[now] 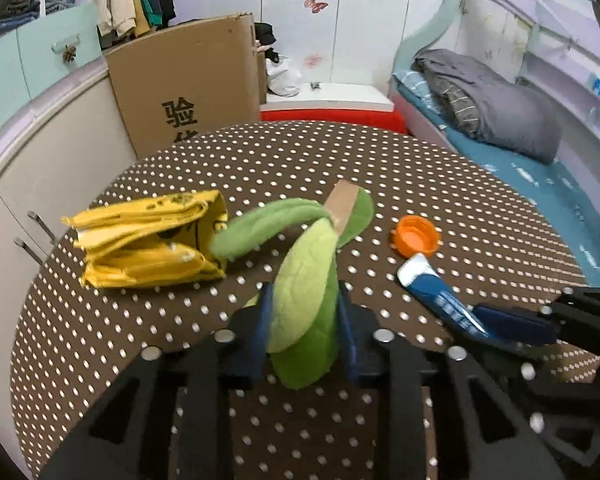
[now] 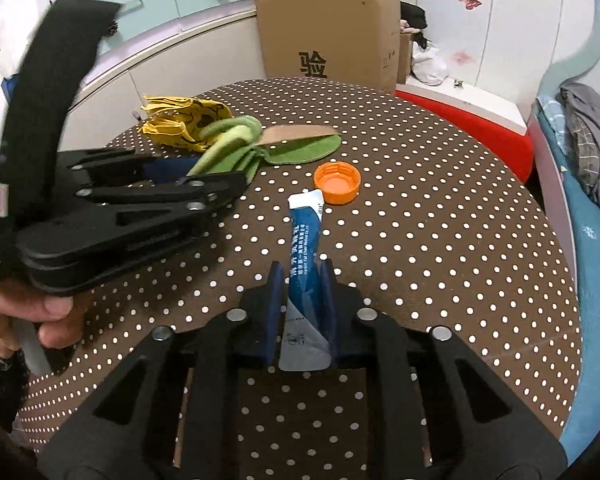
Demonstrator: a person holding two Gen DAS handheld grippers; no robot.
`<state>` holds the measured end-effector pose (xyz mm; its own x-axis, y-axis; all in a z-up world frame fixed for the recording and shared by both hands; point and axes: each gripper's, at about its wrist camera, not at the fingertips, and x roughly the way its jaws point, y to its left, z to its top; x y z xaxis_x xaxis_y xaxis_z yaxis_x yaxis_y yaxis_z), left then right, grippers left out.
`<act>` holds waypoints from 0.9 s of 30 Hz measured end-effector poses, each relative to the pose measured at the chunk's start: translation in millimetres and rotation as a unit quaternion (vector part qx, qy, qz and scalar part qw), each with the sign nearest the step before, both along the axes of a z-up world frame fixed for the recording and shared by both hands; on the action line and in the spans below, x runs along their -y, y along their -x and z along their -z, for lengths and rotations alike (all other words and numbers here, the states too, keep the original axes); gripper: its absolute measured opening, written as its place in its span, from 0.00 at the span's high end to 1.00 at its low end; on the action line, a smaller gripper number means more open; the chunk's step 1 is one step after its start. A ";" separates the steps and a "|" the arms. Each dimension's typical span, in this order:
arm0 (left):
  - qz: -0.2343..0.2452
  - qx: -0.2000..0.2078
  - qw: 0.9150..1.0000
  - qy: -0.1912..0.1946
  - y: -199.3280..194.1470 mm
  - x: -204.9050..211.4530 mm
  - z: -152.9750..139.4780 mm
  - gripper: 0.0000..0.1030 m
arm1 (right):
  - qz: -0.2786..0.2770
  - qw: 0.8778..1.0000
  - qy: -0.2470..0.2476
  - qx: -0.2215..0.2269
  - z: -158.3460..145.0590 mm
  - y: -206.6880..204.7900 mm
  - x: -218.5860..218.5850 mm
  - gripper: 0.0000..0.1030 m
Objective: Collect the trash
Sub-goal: 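Grasp the green leaf cloth with the left tool while the right tool grasps the blue-white toothpaste tube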
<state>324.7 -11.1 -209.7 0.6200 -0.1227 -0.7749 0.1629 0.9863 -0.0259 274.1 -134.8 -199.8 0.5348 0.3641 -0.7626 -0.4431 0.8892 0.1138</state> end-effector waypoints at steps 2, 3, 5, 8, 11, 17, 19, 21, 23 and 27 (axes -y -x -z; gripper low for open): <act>0.004 -0.001 1.000 0.019 12.6 -5.1 -0.9 0.82 | 0.006 1.000 -0.009 -0.003 0.1 4.9 5.1 0.86; 0.004 -0.001 1.000 0.027 18.6 -8.2 -0.4 0.83 | 0.009 1.000 -0.012 -0.005 0.1 8.0 8.5 0.87; 0.001 0.000 0.999 0.041 33.2 -13.1 0.1 0.84 | 0.012 1.000 -0.023 -0.009 0.3 15.5 15.3 0.88; -0.006 0.003 0.998 0.058 57.3 -19.1 0.7 0.85 | 0.021 0.998 -0.051 -0.017 -0.1 26.3 28.1 0.88; -0.013 0.008 0.997 0.076 79.5 -21.4 -0.8 0.86 | 0.035 0.996 -0.076 -0.016 -4.0 39.3 41.9 0.88; -0.008 0.026 0.996 0.090 111.5 -13.9 -17.0 0.86 | 0.052 0.993 -0.103 0.001 -21.0 63.6 66.8 0.88; 0.000 0.039 0.995 0.090 118.5 -6.0 -28.4 0.86 | 0.058 0.993 -0.106 0.012 -29.7 68.8 75.1 0.88; 0.007 0.047 0.994 0.094 122.6 1.0 -39.1 0.86 | 0.065 0.991 -0.114 0.024 -41.1 73.6 87.3 0.88; 0.016 0.058 0.994 0.094 123.9 11.2 -51.0 0.86 | 0.071 0.989 -0.122 0.036 -52.9 75.7 98.2 0.88; 0.027 0.072 0.992 0.099 122.2 27.2 -67.8 0.86 | 0.081 0.985 -0.137 0.060 -73.4 79.9 121.1 0.88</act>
<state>202.5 -38.3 -141.8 0.7116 -0.2995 -0.6355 0.2306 0.9540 -0.1914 194.3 -255.8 -126.4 0.6826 0.4509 -0.5751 -0.3232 0.8921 0.3159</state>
